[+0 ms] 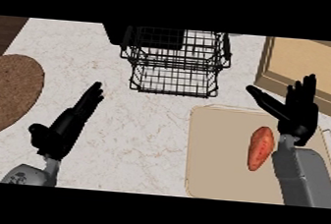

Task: Pick the sweet potato from the tray and place it in the tiered basket

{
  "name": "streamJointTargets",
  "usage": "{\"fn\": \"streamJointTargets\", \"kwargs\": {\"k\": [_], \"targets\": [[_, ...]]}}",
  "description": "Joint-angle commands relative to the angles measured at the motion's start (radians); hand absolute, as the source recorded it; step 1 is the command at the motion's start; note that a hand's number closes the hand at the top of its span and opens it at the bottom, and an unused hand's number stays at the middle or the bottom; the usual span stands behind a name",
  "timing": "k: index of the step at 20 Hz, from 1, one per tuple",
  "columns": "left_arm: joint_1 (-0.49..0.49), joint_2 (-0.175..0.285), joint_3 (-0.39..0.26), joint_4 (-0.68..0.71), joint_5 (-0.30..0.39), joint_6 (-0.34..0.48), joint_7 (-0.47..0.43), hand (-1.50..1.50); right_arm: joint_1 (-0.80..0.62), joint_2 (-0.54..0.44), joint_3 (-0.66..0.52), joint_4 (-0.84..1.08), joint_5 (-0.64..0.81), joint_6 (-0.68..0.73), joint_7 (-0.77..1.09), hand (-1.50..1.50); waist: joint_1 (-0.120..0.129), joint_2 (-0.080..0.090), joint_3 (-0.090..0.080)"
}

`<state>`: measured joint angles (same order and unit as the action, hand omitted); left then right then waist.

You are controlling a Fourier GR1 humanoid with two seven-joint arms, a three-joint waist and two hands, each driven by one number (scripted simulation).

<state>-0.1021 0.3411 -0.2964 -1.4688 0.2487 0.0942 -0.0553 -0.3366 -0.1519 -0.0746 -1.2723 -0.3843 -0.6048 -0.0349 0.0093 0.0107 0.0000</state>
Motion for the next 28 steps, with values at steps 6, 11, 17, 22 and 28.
{"fn": "streamJointTargets", "kwargs": {"k": [6, 11, 17, 22, 28], "targets": [[0.002, -0.045, 0.009, 0.057, -0.017, 0.010, -0.017, 0.00, 0.033, -0.282, 0.202, -0.110, 0.264, -0.104, 0.373, -1.50, -0.024, -0.021, -0.006], [0.000, -0.026, 0.022, 0.074, -0.011, -0.017, -0.045, 0.00, 0.068, -0.511, 0.361, -0.077, 0.321, 0.180, 0.630, -1.50, -0.023, -0.021, -0.014], [-0.014, -0.061, 0.005, 0.089, -0.033, 0.008, -0.042, 0.00, -0.047, -0.663, 0.472, -0.258, 0.271, 0.476, 0.985, -1.50, -0.014, -0.021, -0.008], [-0.028, -0.048, 0.037, 0.131, -0.029, -0.028, -0.063, 0.00, -0.121, -0.697, 0.436, -0.450, 0.175, 0.553, 1.276, -1.50, -0.018, -0.016, -0.002], [0.021, -0.076, 0.011, 0.054, -0.050, -0.007, -0.027, 0.00, -0.122, -0.653, 0.468, -0.491, 0.230, 0.474, 1.406, -1.50, -0.005, -0.016, -0.001]]}}
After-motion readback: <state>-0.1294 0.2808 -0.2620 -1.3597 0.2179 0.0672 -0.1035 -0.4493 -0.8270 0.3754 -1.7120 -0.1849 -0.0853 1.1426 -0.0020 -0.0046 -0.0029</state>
